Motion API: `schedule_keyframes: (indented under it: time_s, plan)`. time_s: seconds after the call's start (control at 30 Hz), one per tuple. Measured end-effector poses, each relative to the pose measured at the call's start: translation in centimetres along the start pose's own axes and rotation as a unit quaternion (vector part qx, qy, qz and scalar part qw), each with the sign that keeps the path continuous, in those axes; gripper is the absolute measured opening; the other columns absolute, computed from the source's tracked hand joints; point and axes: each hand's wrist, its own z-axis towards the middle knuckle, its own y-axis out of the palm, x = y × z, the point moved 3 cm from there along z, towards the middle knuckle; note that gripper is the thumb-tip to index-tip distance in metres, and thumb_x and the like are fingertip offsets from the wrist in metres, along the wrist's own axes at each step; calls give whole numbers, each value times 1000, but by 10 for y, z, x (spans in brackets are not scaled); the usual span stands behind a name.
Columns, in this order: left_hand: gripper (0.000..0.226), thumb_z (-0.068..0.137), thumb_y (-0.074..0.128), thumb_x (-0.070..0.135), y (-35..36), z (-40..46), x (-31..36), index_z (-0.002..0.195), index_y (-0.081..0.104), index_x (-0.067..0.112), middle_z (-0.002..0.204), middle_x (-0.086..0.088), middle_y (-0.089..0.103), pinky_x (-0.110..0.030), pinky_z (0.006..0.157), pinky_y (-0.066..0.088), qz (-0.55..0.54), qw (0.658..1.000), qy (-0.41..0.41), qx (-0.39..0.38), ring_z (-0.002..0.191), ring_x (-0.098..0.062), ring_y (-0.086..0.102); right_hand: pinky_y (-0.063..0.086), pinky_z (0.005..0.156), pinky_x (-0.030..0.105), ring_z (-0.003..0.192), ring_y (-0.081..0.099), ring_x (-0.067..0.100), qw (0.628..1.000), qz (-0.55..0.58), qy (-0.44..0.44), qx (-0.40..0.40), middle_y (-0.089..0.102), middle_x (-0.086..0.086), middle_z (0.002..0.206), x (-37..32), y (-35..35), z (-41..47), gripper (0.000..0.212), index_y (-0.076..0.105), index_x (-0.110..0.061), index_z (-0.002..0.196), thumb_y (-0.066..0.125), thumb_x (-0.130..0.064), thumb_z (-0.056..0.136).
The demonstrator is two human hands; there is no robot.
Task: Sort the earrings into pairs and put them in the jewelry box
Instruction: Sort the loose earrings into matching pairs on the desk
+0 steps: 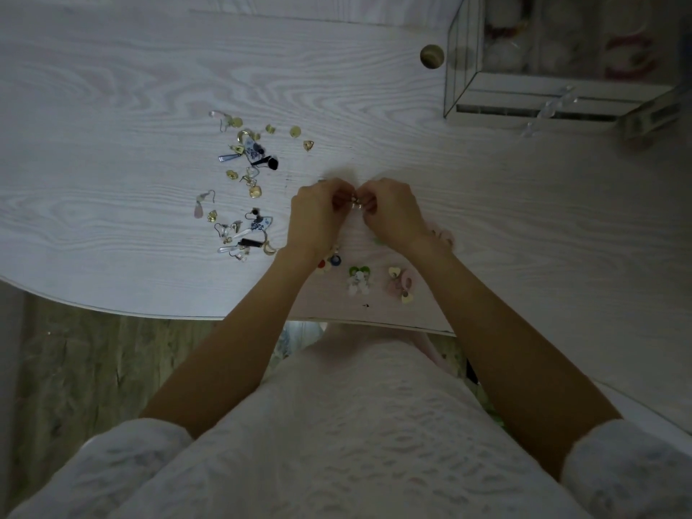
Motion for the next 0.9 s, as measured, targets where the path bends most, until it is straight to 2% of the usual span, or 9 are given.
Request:
schedule_keyframes:
  time_s: [0.1, 0.2, 0.3, 0.37, 0.5, 0.57, 0.67, 0.8, 0.9]
  plan:
    - [26, 78, 61, -2, -7, -3, -3, 101, 69, 6, 92, -10, 73, -33, 82, 55, 0, 1000, -20, -13, 84, -21, 68, 49, 85, 39, 94, 60, 31, 1000, 1, 3, -4, 62, 21, 104, -2, -1, 0, 32, 65, 0, 105, 53, 10, 77]
    - [31, 79, 60, -2, -22, -8, -8, 106, 67, 10, 100, -5, 71, -30, 81, 54, 6, 999, -19, -26, 82, -16, 66, 47, 83, 33, 94, 59, 29, 1000, -1, -3, -1, 62, 18, 104, -1, -6, -2, 28, 65, -2, 105, 54, 4, 80]
    - [28, 81, 63, 5, -49, -18, -16, 108, 65, 13, 106, -1, 67, -12, 69, 49, 15, 999, 41, -18, 78, -7, 60, 42, 80, 25, 97, 57, 22, 1000, 5, -18, 11, 61, 12, 106, -4, -18, -2, 25, 64, -7, 109, 57, -6, 85]
    - [24, 85, 60, 10, -70, -27, -29, 108, 64, 14, 105, -2, 64, -17, 65, 47, 28, 997, 71, 9, 79, -10, 58, 39, 80, 22, 98, 55, 20, 999, 13, -40, 31, 62, 9, 104, -10, -24, 2, 22, 64, -10, 108, 57, -10, 87]
    - [26, 85, 60, 16, -99, -48, -65, 111, 63, 15, 107, -6, 64, -34, 73, 49, 86, 994, -6, 61, 92, -23, 55, 37, 80, 23, 98, 53, 21, 995, -16, -90, 28, 63, 8, 104, -26, -18, 16, 22, 65, -11, 106, 58, -9, 86]
    - [29, 83, 63, 14, -104, -56, -79, 112, 63, 12, 108, -11, 64, -38, 77, 47, 110, 990, -61, 60, 97, -30, 54, 43, 84, 30, 100, 54, 24, 992, -53, -111, 10, 62, 10, 107, -33, -7, 24, 23, 64, -10, 107, 58, -8, 85]
    - [33, 82, 64, 13, -103, -62, -87, 115, 62, 11, 111, -15, 62, -37, 79, 43, 119, 986, -100, 60, 101, -34, 52, 48, 83, 38, 97, 55, 27, 988, -84, -129, -11, 59, 14, 110, -41, 8, 34, 22, 62, -6, 108, 57, -7, 87]
    - [33, 83, 62, 15, -97, -59, -86, 115, 61, 12, 112, -13, 62, -35, 77, 42, 105, 986, -113, 65, 100, -32, 52, 46, 75, 30, 91, 58, 25, 983, -108, -144, -38, 58, 14, 108, -48, 23, 37, 19, 63, -3, 105, 56, -2, 87]
    - [32, 84, 63, 22, -90, -51, -87, 114, 61, 14, 111, -11, 62, -36, 78, 43, 93, 984, -132, 72, 99, -32, 53, 47, 75, 31, 87, 59, 27, 979, -97, -172, -57, 59, 15, 103, -55, 32, 31, 17, 65, -1, 100, 58, 0, 84]
